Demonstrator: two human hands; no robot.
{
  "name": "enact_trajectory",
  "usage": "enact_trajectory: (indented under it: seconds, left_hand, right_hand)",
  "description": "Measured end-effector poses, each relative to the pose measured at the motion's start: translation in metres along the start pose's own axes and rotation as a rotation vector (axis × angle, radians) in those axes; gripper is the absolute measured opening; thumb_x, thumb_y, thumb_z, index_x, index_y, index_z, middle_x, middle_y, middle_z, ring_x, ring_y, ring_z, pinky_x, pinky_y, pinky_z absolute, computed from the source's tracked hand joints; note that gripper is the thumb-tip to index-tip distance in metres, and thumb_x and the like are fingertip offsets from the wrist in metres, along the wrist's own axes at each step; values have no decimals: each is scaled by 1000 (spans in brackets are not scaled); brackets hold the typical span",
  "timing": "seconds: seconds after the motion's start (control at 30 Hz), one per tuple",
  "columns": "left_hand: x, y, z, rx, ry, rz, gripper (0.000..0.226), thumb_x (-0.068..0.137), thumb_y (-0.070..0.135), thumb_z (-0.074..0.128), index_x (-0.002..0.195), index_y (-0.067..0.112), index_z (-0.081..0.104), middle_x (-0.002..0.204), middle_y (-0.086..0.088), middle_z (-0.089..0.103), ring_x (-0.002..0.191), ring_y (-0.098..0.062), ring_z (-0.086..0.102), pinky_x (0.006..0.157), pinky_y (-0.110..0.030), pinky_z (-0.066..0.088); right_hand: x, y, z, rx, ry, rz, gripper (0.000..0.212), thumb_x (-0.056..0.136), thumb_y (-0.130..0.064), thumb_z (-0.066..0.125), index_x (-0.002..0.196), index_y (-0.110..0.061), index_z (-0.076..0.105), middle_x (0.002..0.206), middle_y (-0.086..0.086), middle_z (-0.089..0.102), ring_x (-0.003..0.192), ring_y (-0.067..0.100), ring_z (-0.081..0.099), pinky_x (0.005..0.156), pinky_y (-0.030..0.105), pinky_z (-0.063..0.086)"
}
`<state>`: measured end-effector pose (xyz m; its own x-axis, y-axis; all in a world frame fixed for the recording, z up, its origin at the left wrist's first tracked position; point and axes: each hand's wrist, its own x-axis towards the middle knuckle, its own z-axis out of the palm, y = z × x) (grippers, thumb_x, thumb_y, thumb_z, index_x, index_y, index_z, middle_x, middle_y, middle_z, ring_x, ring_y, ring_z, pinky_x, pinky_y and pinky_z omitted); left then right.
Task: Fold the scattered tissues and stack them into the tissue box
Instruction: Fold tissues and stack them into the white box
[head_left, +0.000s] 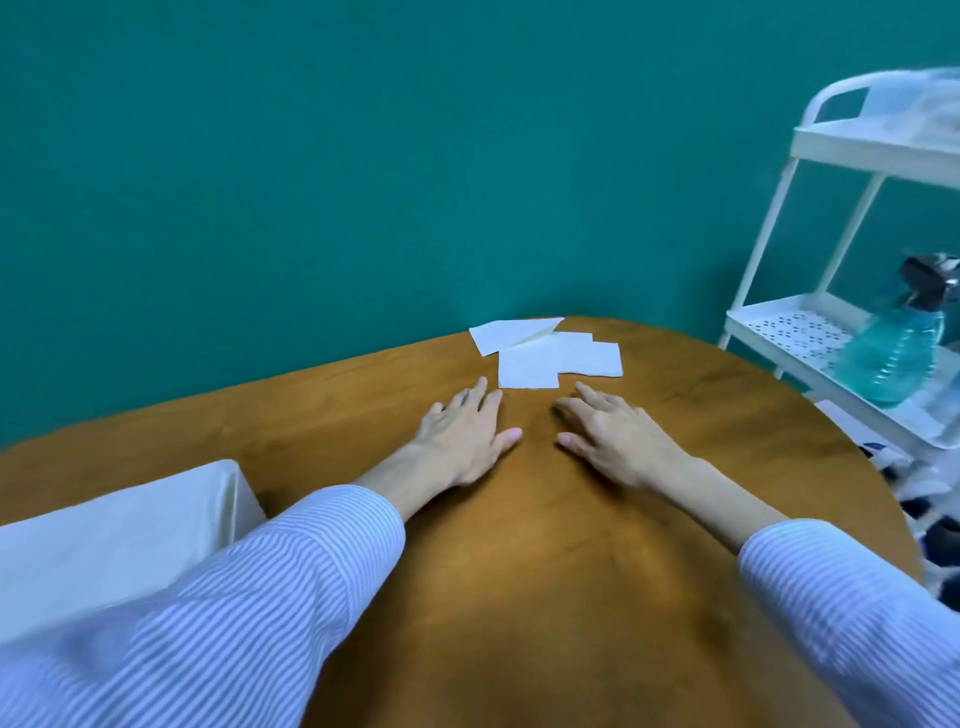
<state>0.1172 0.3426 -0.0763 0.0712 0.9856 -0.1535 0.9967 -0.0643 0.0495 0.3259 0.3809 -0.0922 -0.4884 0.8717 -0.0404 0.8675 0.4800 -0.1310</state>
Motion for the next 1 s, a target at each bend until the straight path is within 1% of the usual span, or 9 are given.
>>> enact_trajectory:
  seconds: [0.07,0.17,0.33,0.43,0.5,0.7,0.9,0.97,1.0]
  left_hand:
    - [24,-5,-6,7,13,3,69,105,55,28,161,20,8,169,-2,-4,155,-22,7,122,-46,14]
    - [59,-12,-11,44,28,18,68,105,55,27,161,21,7,169,0,-4,154,-22,8,121,-47,17]
    - [105,-9,0,-23,1,44,68,104,57,22,160,28,-2,168,1,-11,155,-21,-1,122,-49,14]
    - [117,-8,13,-42,-39,64,67,102,62,18,160,35,-3,168,2,-11,155,-19,-4,123,-47,10]
    - [116,-9,16,-28,-45,59,66,101,65,17,159,38,2,168,2,-7,155,-19,-2,124,-46,8]
    - [70,-11,12,-14,-48,66,62,102,64,18,159,42,6,169,5,-3,155,-18,0,123,-46,10]
    - [-8,7,23,-37,-33,60,61,103,60,19,159,38,10,168,-1,2,154,-21,2,122,-48,13]
    - [-39,13,25,-35,-24,63,59,104,59,21,158,38,15,167,-1,8,152,-22,9,121,-49,16]
    - [-56,15,26,-25,-15,69,58,104,59,21,158,39,18,165,-1,11,150,-23,12,119,-48,18]
  right_hand:
    - [23,12,-3,-44,23,11,55,102,-50,36,152,-30,27,164,7,15,143,36,29,108,49,36]
    - [54,27,-5,-101,54,24,53,103,-50,34,152,-33,25,163,6,15,143,34,28,104,46,36]
    - [94,36,2,-41,7,40,54,104,-49,28,155,-36,15,165,2,7,150,27,13,112,49,27]
    - [103,35,12,-45,-34,37,53,105,-49,22,156,-35,14,165,-1,11,151,25,12,117,48,20]
    - [102,33,16,-61,-16,27,52,105,-48,20,155,-33,17,164,-1,16,150,25,14,118,48,20]
    - [67,20,22,-65,14,-23,51,106,-46,19,155,-34,16,164,-1,16,150,26,15,117,47,22]
    - [-4,-11,22,-73,21,-56,51,106,-46,21,155,-36,17,164,-4,16,150,22,15,117,44,24]
    - [-35,-22,23,-55,19,-67,53,104,-50,16,155,-36,20,163,-6,18,149,20,18,116,43,27]
    - [-52,-27,25,-52,33,-79,59,101,-55,8,154,-36,23,162,-6,21,148,20,21,114,43,30]
